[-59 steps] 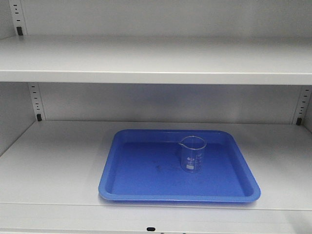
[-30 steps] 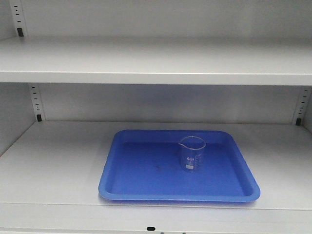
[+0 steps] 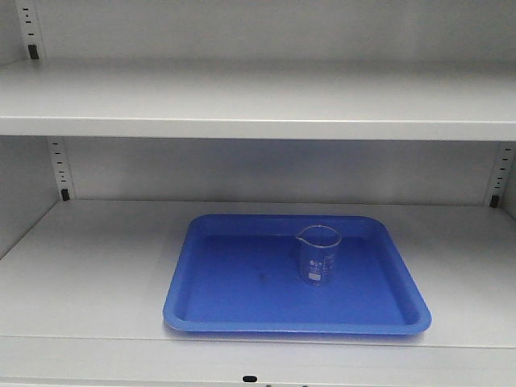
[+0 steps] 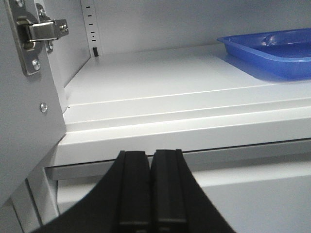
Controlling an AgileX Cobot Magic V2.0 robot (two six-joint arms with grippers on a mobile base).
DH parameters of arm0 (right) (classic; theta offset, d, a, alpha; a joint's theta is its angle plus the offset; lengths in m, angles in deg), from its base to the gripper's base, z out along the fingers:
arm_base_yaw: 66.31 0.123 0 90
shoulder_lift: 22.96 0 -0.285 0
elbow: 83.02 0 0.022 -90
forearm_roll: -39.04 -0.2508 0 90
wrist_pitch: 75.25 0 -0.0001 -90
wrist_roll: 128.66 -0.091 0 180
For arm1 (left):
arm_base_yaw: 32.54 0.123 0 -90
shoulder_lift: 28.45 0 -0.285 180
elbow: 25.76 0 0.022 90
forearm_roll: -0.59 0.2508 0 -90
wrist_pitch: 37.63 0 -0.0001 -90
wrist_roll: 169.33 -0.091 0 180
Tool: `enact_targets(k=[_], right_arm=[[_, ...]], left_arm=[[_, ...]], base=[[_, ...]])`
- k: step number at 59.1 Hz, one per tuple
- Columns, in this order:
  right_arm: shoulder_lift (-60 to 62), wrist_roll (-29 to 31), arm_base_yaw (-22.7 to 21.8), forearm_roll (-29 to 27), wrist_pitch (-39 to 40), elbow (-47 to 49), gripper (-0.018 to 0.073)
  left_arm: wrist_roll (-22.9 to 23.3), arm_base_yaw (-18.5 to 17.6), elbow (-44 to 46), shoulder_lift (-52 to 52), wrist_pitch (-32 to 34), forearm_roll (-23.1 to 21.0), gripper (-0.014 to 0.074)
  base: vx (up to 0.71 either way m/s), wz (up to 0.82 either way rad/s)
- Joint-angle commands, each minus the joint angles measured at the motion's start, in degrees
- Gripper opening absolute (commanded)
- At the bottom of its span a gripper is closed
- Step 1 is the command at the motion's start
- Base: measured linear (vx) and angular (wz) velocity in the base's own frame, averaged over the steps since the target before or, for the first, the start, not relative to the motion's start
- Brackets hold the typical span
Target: Pick beaker and place in left cabinet
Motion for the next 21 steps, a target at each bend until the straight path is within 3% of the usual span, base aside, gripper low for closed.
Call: enact_targets(k=[1,21], right_arm=[[1.0,0.1,-0.3,0.0,4.4,-0.4,-0.0008],[1.0,0.1,-0.3,0.0,4.4,-0.4,-0.0008]], left_arm=[[0.2,-0.4,-0.8,-1.1,5.1,-0.2,-0.0008],[0.2,-0.4,-0.8,-1.1,5.1,-0.2,-0.0008]], base=[[0.0,0.0],[0.0,0.0]])
